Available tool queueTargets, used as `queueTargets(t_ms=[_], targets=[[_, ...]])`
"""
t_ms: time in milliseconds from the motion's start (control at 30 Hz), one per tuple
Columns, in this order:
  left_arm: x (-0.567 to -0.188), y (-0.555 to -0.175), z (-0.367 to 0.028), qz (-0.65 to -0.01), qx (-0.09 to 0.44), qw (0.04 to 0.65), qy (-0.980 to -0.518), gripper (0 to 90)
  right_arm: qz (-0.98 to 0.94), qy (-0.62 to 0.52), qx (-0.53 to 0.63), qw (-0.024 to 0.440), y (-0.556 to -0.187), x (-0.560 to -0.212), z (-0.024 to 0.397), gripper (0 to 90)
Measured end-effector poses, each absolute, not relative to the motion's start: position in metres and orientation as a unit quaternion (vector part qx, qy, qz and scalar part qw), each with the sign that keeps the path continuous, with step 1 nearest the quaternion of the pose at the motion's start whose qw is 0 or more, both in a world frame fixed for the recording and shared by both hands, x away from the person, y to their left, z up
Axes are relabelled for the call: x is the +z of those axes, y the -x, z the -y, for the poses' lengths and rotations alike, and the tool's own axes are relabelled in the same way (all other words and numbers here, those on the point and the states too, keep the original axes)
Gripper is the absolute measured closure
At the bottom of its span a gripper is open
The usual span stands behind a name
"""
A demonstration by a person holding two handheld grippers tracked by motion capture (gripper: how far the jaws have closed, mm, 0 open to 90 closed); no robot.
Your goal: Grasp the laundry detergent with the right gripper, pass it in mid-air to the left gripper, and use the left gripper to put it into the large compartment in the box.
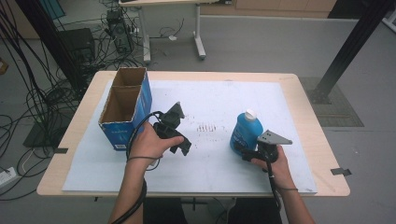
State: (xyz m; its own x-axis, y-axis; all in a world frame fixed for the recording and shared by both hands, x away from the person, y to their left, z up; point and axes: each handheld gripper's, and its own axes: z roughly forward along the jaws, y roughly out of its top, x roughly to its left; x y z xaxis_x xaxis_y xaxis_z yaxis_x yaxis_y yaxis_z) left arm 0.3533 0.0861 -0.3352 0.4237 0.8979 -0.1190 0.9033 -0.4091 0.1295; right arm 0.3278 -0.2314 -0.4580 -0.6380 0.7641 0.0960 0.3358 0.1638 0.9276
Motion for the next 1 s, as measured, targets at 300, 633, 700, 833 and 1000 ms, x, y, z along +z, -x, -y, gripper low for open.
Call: queueTargets(t_ms=[300, 633, 700, 833, 1000], targets=[[-0.3346, -0.3534, -0.0857, -0.535, -0.015, 0.085, -0.840, 9.2, -0.736, -0.368, 0.528, 0.209, -0.3270, -0.4587, 0.2316, 38.2], [-0.3341, -0.3528, -0.0847, -0.533, -0.014, 0.084, -0.842, 9.2, -0.736, -0.365, 0.529, 0.212, -0.3270, -0.4593, 0.2317, 38.6], [-0.3345, -0.3526, -0.0838, -0.536, -0.014, 0.086, -0.840, 9.2, -0.736, -0.365, 0.530, 0.212, -0.3269, -0.4594, 0.2317, 38.7], [-0.3346, -0.3531, -0.0820, -0.533, -0.014, 0.085, -0.842, 9.2, -0.736, -0.364, 0.530, 0.214, -0.3267, -0.4596, 0.2316, 38.8], [-0.3334, -0.3538, -0.0809, -0.532, -0.014, 0.086, -0.842, 9.2, -0.736, -0.362, 0.530, 0.215, -0.3268, -0.4596, 0.2318, 38.9]])
